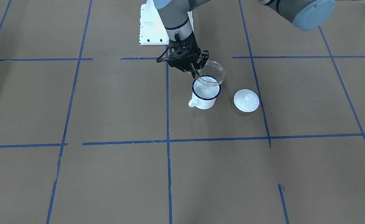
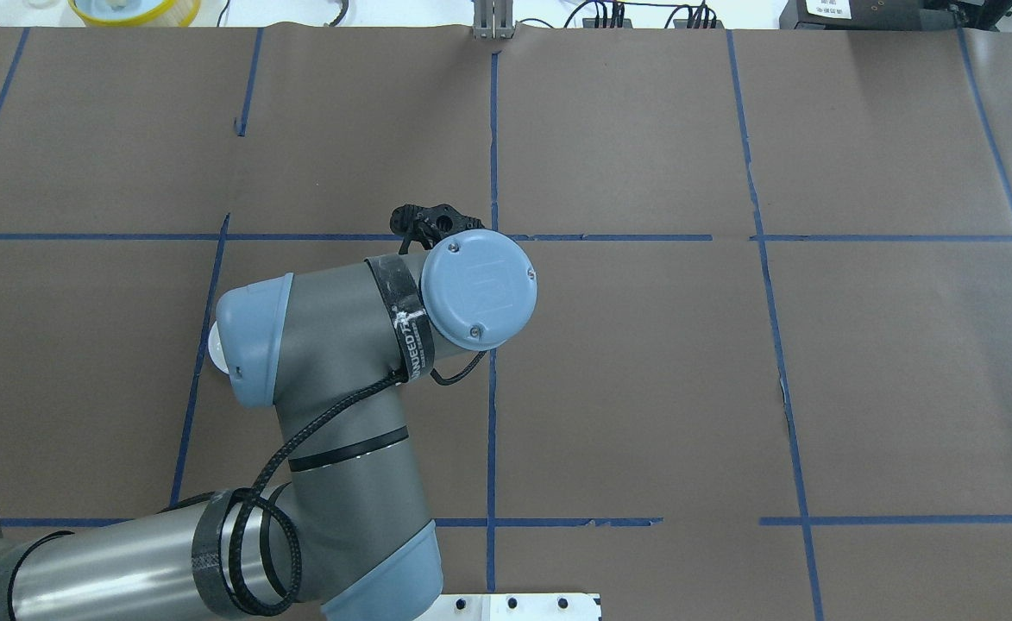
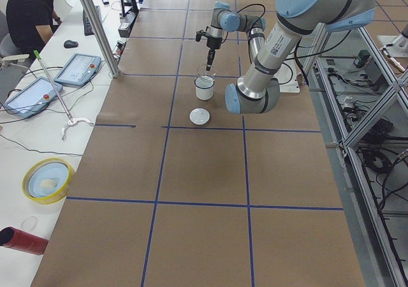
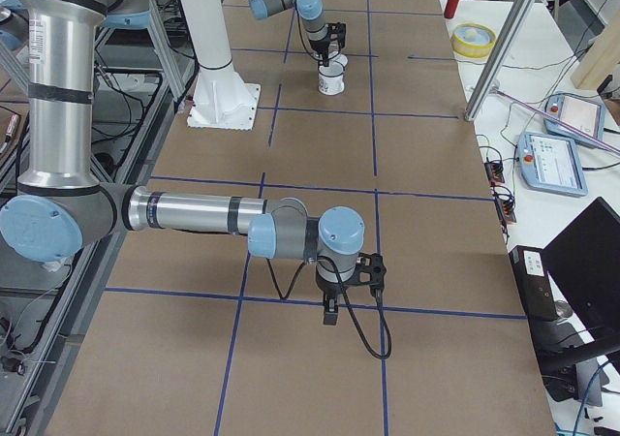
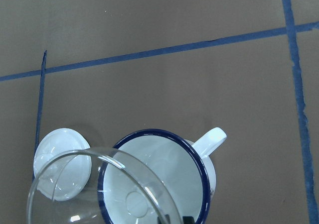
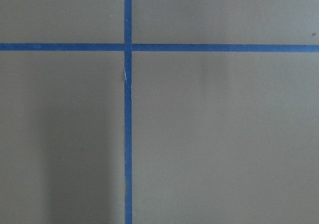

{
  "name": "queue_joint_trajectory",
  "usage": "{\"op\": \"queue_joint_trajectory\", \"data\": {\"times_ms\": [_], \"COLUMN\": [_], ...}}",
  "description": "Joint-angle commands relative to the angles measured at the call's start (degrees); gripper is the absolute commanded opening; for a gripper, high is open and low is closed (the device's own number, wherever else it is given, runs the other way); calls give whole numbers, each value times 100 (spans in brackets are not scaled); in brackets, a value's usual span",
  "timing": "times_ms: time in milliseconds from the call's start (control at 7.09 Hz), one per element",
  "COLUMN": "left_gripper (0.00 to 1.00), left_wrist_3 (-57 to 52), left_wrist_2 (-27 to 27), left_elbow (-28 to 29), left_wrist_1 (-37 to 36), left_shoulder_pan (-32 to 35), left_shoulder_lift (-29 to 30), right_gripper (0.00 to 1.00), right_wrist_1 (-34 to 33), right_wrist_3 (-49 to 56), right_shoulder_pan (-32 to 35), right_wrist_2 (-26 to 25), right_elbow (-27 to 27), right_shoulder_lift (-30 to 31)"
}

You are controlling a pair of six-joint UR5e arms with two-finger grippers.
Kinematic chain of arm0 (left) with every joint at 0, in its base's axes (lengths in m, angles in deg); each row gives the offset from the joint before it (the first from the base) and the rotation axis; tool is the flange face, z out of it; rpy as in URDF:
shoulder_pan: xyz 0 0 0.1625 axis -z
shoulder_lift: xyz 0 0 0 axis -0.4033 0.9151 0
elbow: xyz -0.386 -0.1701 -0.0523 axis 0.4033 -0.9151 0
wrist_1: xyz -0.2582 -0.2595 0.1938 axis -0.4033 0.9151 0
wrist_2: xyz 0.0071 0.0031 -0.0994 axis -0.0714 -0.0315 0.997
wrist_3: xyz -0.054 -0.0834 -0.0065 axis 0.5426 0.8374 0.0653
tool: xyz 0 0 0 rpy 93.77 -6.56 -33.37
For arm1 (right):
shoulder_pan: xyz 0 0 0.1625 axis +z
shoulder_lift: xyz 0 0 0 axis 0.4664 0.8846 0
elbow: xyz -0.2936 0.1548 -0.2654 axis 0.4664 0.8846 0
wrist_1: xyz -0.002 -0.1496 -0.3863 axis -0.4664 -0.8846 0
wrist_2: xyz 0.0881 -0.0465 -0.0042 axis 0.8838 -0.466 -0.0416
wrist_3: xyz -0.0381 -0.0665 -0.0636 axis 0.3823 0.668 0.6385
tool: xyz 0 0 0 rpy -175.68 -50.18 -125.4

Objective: Place funnel on cup
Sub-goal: 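Lower the funnel into the mug's opening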

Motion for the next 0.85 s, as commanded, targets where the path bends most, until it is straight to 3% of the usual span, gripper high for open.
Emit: {"op": "queue_joint_trajectory", "data": {"times_ms": [0,423,706], "left_gripper": [100,100,100], "left_wrist_3": [39,74,83], "left_wrist_2": [-84,-85,-85], "left_elbow": [-59,-340,-822], "left_wrist_1": [253,253,549], "left_shoulder_pan": [-83,-74,-30], "left_shoulder_lift": [-187,-188,-319], "right_gripper": [100,100,100], "right_wrist_1": [0,0,0], "right_wrist_3": [0,0,0], "right_shoulder_pan": [0,0,0], "right_wrist_2": [0,0,0], "right_elbow": [0,0,0], "right_shoulder_lift": [4,-5,4]}}
